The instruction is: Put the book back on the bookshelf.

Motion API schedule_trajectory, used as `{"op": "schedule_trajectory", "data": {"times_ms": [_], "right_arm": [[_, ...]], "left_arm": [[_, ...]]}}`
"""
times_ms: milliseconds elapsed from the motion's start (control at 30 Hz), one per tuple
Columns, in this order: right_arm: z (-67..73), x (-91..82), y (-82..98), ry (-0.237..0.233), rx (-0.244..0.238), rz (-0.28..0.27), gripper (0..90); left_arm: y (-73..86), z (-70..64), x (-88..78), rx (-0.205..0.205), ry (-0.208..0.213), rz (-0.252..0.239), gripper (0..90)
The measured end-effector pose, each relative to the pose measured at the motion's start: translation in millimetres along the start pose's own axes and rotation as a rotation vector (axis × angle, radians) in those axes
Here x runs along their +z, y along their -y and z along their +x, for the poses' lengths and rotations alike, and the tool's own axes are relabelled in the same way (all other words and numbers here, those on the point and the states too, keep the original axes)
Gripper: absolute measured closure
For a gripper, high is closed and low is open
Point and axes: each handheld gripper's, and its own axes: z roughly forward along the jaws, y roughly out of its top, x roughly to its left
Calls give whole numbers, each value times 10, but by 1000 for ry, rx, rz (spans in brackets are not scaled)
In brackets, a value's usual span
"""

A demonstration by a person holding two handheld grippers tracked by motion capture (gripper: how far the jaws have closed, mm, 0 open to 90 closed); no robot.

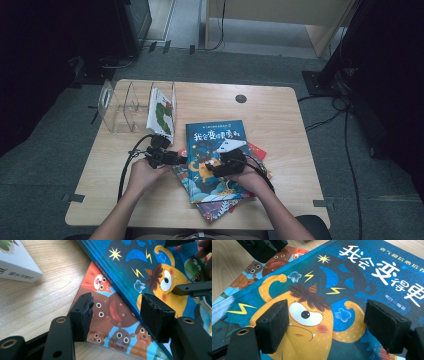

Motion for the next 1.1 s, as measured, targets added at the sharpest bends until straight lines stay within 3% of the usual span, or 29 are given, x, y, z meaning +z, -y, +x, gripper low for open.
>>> {"op": "schedule_trajectory", "data": {"times_ms": [400, 533, 700, 800, 933, 1100], "right_arm": [[0, 0, 0, 1, 0, 0, 203], [1, 0, 0, 1, 1, -1, 208], [-3, -5, 2, 9, 10, -5, 235], [-7, -19, 8, 8, 13, -14, 318], [-33, -42, 0, 13, 12, -16, 477], [-114, -83, 0, 44, 35, -2, 546]], "left_arm": [[108, -24, -1, 17, 3, -58, 399], [103, -10, -2, 7, 14, -57, 395], [120, -22, 4, 27, 19, -64, 361], [133, -40, 10, 53, 14, -67, 339], [110, -19, 3, 19, 28, -63, 333], [101, -41, -8, 34, -8, -55, 382]]}}
